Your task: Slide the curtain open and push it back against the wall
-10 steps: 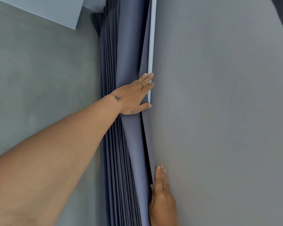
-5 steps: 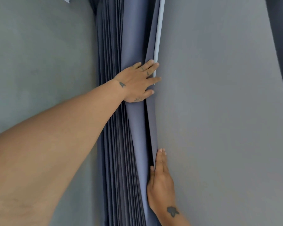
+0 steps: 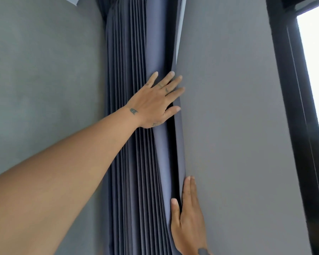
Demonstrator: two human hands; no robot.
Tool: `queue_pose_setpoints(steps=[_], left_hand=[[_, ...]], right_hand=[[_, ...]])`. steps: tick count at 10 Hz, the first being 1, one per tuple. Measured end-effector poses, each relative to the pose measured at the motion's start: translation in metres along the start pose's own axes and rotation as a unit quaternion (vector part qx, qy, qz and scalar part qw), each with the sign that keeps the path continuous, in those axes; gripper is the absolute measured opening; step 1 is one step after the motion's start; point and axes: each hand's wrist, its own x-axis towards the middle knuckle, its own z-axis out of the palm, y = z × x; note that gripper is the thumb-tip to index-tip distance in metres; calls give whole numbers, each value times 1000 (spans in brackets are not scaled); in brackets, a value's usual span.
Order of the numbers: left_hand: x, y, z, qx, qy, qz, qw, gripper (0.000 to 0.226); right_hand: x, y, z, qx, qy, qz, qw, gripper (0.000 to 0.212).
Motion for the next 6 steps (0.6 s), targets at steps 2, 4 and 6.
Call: queue_pose_setpoints(steps=[2, 4, 6], left_hand=[[-25, 26, -12, -17, -3, -14, 1000, 66], [-45, 54, -39, -47, -115, -23, 992, 62], [-76, 89, -81, -80, -178, -15, 981, 61]], right_hand=[[-23, -10, -23, -23, -2, 18, 1000, 63], [-52, -28, -71, -79, -42, 38, 995, 62], [-99, -54, -133, -94, -74, 60, 991, 61]])
